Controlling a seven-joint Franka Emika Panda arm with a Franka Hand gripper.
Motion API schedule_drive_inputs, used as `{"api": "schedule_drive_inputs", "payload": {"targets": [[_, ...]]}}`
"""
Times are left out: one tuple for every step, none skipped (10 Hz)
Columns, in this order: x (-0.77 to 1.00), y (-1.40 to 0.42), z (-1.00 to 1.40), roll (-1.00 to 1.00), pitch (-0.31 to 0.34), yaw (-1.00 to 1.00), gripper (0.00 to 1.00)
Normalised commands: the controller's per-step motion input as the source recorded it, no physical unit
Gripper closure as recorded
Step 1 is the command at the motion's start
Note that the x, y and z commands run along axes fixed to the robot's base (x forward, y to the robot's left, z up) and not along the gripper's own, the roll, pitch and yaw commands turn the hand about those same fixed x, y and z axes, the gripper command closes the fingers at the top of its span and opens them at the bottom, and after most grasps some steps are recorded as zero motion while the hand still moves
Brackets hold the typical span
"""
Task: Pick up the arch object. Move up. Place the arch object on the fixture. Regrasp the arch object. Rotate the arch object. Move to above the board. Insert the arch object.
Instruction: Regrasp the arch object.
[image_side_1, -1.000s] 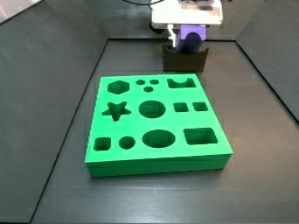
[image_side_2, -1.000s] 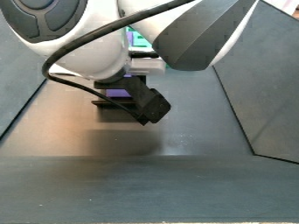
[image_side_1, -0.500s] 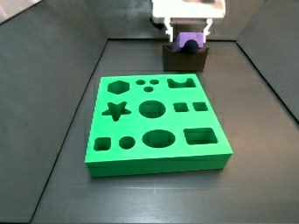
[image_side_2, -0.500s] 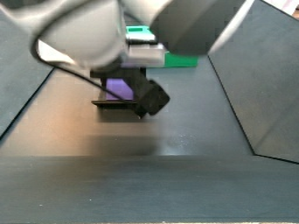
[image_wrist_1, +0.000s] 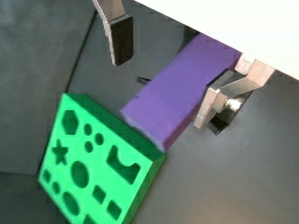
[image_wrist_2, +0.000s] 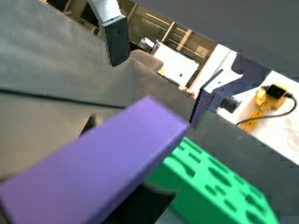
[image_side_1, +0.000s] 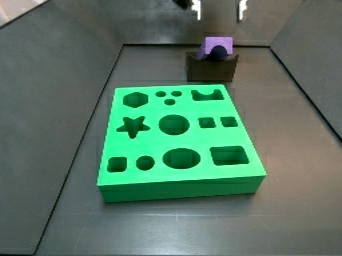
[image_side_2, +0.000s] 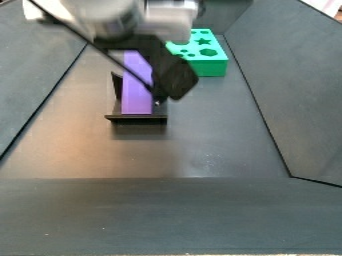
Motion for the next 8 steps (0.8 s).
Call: {"api": "schedule_drive_inputs", "payload": {"targets": [[-0.03, 0.01, 0.28, 0.02, 0.037, 0.02, 0.00], [-0.01, -1.00, 0.82, 1.00, 0.063, 0.06, 0.00], [0.00, -1.00, 0.81, 1.00, 0.061, 0.06, 0.00], [-0.04, -1.00, 0.79, 1.00, 0.053, 0.05, 0.00], [-0.06, -1.00, 0.75, 1.00, 0.049, 0.05, 0.00], [-0.07, -0.96, 0.60, 1.00, 0.044, 0.05, 0.00], [-0.04, -0.71, 0.28, 1.00, 0.043, 0.05, 0.00], [-0.02, -0.51, 0.11, 1.00, 0.043, 0.05, 0.00]]}}
